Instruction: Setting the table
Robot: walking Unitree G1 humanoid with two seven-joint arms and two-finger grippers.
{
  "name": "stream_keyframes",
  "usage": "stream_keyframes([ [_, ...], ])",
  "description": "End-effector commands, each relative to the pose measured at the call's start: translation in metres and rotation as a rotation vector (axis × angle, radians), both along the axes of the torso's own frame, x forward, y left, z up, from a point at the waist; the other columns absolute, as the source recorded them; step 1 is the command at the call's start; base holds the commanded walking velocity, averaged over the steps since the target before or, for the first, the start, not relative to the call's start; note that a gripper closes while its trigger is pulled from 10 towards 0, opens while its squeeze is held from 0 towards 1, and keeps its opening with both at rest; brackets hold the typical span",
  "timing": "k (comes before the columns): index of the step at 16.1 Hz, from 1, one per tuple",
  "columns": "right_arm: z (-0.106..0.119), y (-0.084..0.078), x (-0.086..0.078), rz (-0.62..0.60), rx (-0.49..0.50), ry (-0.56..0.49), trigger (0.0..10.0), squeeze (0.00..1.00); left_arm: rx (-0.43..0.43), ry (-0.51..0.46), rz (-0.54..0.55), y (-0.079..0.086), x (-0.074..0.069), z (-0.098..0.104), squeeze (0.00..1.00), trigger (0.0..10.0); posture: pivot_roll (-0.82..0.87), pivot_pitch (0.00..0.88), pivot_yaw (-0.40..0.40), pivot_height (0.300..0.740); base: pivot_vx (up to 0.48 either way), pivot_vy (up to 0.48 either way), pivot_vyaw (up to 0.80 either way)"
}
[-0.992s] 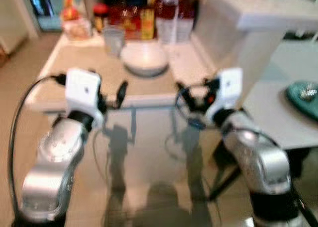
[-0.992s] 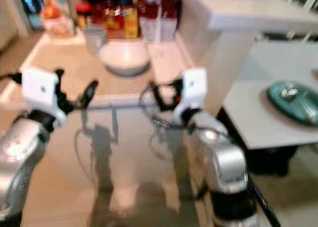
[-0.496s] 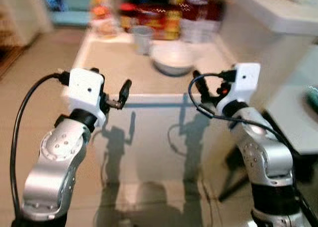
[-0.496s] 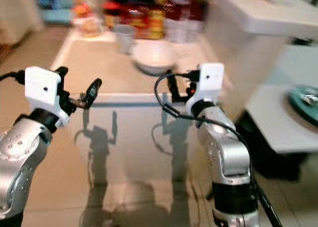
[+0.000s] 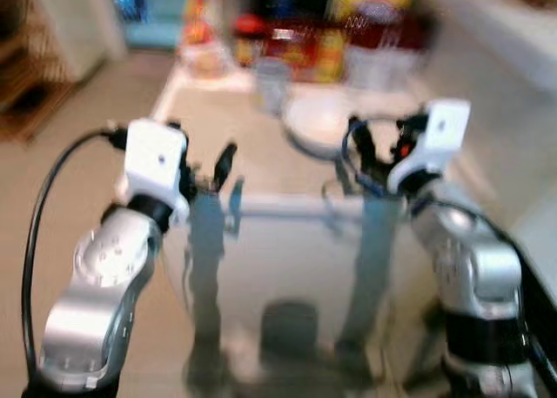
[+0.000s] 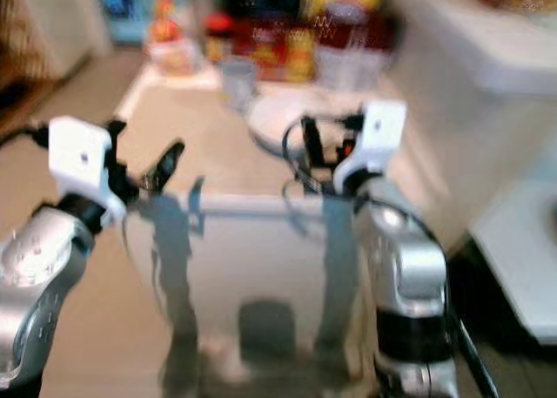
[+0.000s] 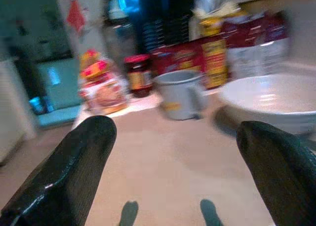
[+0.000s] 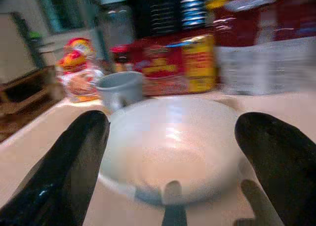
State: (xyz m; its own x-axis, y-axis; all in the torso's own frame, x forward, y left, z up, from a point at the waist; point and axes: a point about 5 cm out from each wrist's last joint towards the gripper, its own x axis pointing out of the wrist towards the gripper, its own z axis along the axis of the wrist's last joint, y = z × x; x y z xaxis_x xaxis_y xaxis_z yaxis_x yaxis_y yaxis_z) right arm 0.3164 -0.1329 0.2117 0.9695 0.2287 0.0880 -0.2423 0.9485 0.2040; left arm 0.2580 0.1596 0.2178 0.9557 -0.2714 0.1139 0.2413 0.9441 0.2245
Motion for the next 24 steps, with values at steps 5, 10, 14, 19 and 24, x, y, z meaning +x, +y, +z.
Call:
stream_keyframes([
  [5, 0.003, 0.006, 0.010, 0.066, -0.058, 0.076, 10.0, 1.00, 0.007, -0.046, -0.080, -0.006, -0.003, 0.007, 0.00, 10.0, 0.15, 0.002, -0.062, 0.740, 0.000, 0.000, 0.00],
  [10, 0.019, -0.014, 0.041, -0.067, -0.097, 0.187, 10.0, 0.00, 0.021, -0.026, -0.257, -0.019, -0.011, 0.006, 0.00, 10.0, 0.14, 0.000, -0.057, 0.740, 0.000, 0.000, 0.00],
  [14, 0.003, -0.020, 0.063, -0.050, -0.014, 0.329, 10.0, 0.00, 0.036, -0.001, -0.332, -0.027, -0.014, 0.002, 0.00, 10.0, 0.14, 0.000, -0.053, 0.740, 0.000, 0.000, 0.00],
  [19, -0.010, -0.005, 0.081, 0.109, 0.300, 0.442, 10.0, 0.00, 0.047, 0.005, -0.346, -0.026, -0.016, 0.002, 0.00, 10.0, 0.16, 0.000, -0.062, 0.740, 0.000, 0.000, 0.00],
  [24, -0.012, 0.001, 0.091, 0.110, 0.337, 0.441, 10.0, 0.00, 0.051, 0.006, -0.348, -0.026, -0.016, 0.002, 0.00, 10.0, 0.16, 0.000, -0.062, 0.740, 0.000, 0.000, 0.00],
])
